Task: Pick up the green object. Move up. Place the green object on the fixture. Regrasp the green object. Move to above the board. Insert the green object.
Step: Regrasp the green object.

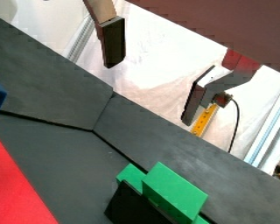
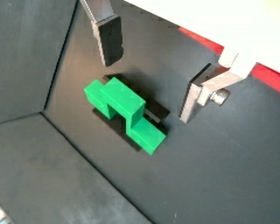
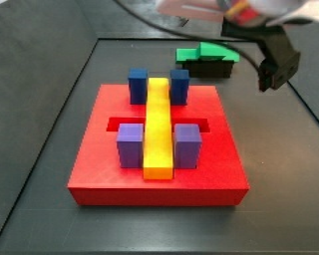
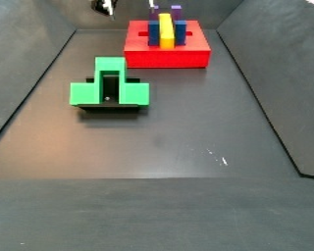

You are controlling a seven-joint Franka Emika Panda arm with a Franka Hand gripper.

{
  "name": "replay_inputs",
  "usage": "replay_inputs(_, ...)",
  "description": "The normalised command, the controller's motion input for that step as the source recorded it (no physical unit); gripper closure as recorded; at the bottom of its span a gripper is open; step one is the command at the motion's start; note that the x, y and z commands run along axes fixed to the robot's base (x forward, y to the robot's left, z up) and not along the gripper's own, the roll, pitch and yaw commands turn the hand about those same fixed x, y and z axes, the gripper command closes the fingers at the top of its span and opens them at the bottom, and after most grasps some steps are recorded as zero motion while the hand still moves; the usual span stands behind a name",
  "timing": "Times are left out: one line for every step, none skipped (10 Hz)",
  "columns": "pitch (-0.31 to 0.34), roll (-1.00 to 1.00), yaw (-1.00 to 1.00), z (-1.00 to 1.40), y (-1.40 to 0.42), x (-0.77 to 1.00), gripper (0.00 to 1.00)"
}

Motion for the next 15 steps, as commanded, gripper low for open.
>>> replay_inputs(0.000,0.00,0.24,0.00,0.00,0.09,0.00)
replay_inputs(0.000,0.01,0.05,0.00,0.00,0.00,0.00)
replay_inputs(-0.154,-0.43,0.03,0.00,0.00,0.22,0.00)
replay_inputs(-0.709,-0.99,-0.18,0.03,0.10,0.19,0.00)
replay_inputs(-0.769,-1.00,-0.26,0.10,0.16,0.32,0.00)
replay_inputs(-0.743,-1.00,-0.29,0.05,0.15,0.39,0.00)
replay_inputs(-0.737,-1.00,-0.31,0.00,0.14,0.41,0.00)
replay_inputs(-0.720,-0.89,-0.32,0.00,0.07,0.40,0.00)
replay_inputs(-0.397,-0.24,-0.32,-0.05,0.00,0.34,0.00)
replay_inputs(0.006,0.31,-0.11,-0.23,0.02,0.19,0.00)
replay_inputs(0.160,0.62,0.00,-0.31,0.09,0.05,0.00)
replay_inputs(0.237,0.76,0.03,-0.30,0.11,0.09,0.00)
replay_inputs(0.306,0.86,0.07,-0.26,0.08,0.18,0.00)
replay_inputs(0.371,0.76,0.14,-0.27,0.10,0.30,0.00)
replay_inputs(0.389,0.69,0.19,-0.27,0.17,0.32,0.00)
